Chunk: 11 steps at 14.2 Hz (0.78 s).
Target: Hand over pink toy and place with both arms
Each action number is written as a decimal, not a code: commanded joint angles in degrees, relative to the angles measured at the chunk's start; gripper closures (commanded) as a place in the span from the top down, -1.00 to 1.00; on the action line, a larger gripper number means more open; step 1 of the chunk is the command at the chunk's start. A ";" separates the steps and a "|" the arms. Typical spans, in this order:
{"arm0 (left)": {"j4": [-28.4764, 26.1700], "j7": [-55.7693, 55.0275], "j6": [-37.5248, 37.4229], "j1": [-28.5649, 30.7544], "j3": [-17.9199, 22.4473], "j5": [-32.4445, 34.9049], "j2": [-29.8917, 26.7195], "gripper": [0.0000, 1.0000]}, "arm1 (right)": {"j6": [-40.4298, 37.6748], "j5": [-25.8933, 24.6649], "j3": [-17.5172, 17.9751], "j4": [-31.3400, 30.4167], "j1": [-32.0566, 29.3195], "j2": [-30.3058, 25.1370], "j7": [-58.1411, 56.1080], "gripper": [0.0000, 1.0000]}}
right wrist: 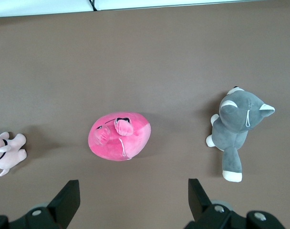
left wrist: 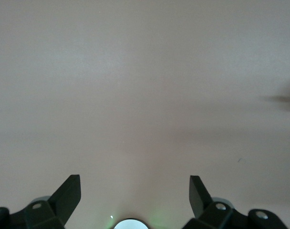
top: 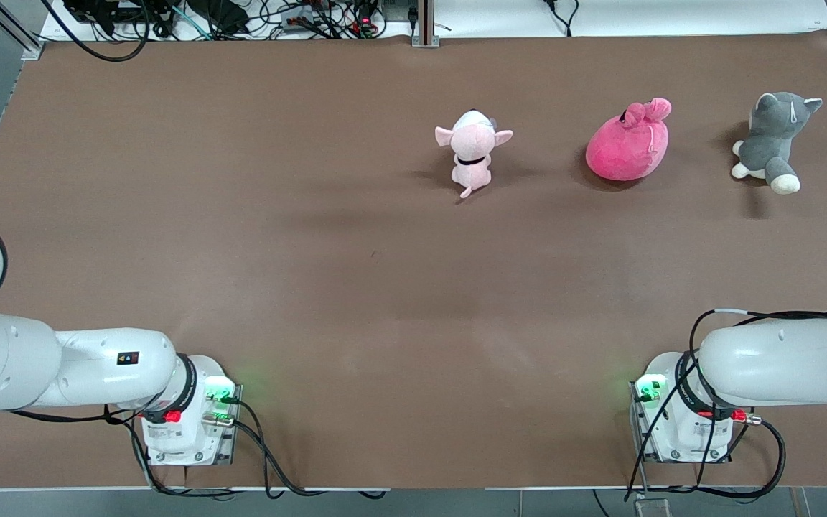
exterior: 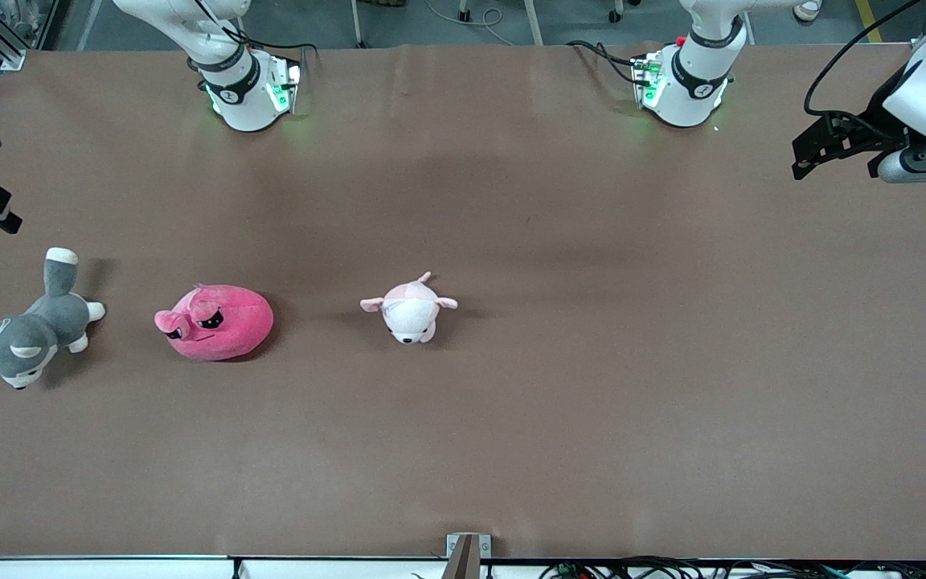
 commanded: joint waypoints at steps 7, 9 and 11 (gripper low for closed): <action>1.05 1.07 0.39 0.64 -0.20 0.31 -0.52 1.00 | 1.68 -1.17 -0.01 -8.81 0.64 -6.93 0.51 1.00; 0.96 1.16 0.39 0.64 -0.20 0.31 -0.52 1.00 | 1.59 -1.17 -0.10 -8.72 0.73 -6.93 0.51 1.00; 0.96 1.08 0.39 0.64 -0.20 0.31 -0.52 1.00 | 1.50 -1.17 -0.18 -8.55 0.55 -6.93 0.51 1.00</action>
